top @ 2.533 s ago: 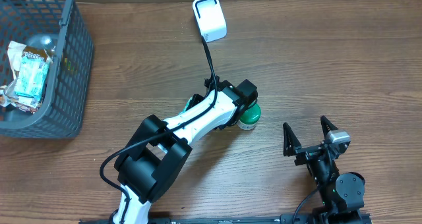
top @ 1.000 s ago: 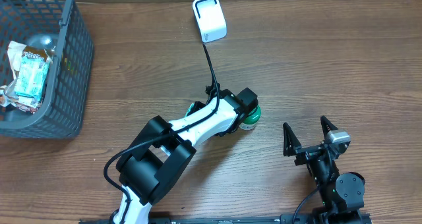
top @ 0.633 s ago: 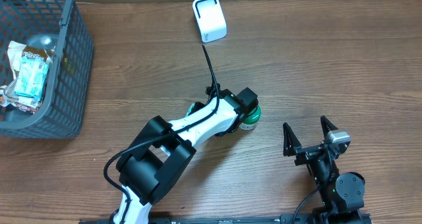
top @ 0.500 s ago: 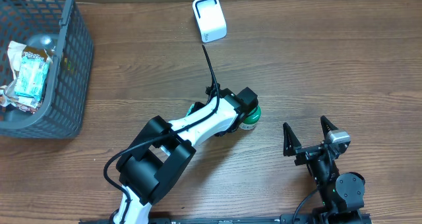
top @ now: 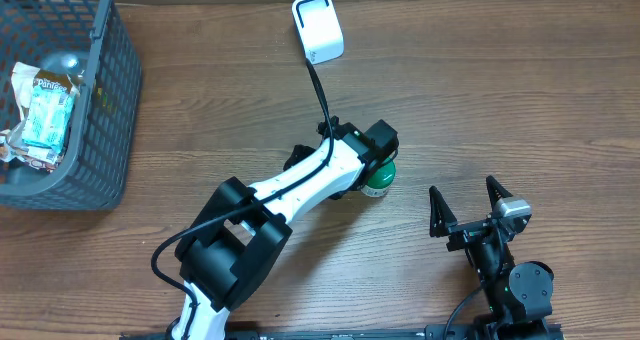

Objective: Scan the item barcode
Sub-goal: 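Lower the green tissue pack onto the table beside the jar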

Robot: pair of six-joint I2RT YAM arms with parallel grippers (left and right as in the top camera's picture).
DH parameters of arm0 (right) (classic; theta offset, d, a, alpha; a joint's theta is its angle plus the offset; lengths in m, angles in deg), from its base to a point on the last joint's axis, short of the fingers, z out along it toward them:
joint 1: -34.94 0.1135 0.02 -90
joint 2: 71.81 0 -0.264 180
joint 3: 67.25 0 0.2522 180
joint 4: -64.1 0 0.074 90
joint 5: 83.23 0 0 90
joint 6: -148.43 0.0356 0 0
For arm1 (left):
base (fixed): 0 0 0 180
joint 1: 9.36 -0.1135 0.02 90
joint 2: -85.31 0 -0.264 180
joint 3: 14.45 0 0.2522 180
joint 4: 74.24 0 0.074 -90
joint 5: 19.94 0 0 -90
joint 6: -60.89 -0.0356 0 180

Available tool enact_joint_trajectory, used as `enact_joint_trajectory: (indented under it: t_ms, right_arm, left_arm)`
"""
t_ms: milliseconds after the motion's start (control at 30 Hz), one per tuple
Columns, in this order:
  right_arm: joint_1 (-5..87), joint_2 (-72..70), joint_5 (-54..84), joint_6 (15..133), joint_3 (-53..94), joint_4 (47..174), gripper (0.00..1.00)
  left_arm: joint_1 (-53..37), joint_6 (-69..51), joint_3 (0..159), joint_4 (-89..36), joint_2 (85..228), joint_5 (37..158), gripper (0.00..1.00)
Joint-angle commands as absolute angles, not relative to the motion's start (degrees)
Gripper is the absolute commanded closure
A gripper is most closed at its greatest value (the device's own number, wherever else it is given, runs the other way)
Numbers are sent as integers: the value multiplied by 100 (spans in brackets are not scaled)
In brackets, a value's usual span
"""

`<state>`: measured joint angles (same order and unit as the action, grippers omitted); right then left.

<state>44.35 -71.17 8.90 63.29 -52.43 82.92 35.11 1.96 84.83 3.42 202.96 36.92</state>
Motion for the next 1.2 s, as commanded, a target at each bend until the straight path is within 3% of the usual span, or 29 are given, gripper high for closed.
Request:
enact_joint_trajectory:
  t_ms: [0,367,500,967,1067,1167]
  right_arm:
    - [4419,-7159,899,6307,-5304,8252,0]
    - [4419,-7159,897,6307,-5304,8252,0]
    - [4419,-7159,899,6307,-5304,8252,0]
    - [4419,-7159,897,6307,-5304,8252,0]
    - [4419,-7159,897,6307,-5304,8252,0]
    - [4419,-7159,897,6307,-5304,8252,0]
  left_arm:
    - [3321,-341,8866,375,20077,4402,27]
    - [2698,-1277,8826,373,20082,5674,21]
    - [2510,-1681,8813,345,20128,6229,22]
    - [2431,-1736,8024,-329,20130,6245,30]
    - [2431,-1736,7827,-567,20130,6245,41]
    - [2431,-1734,7738,-702,20130,6264,67]
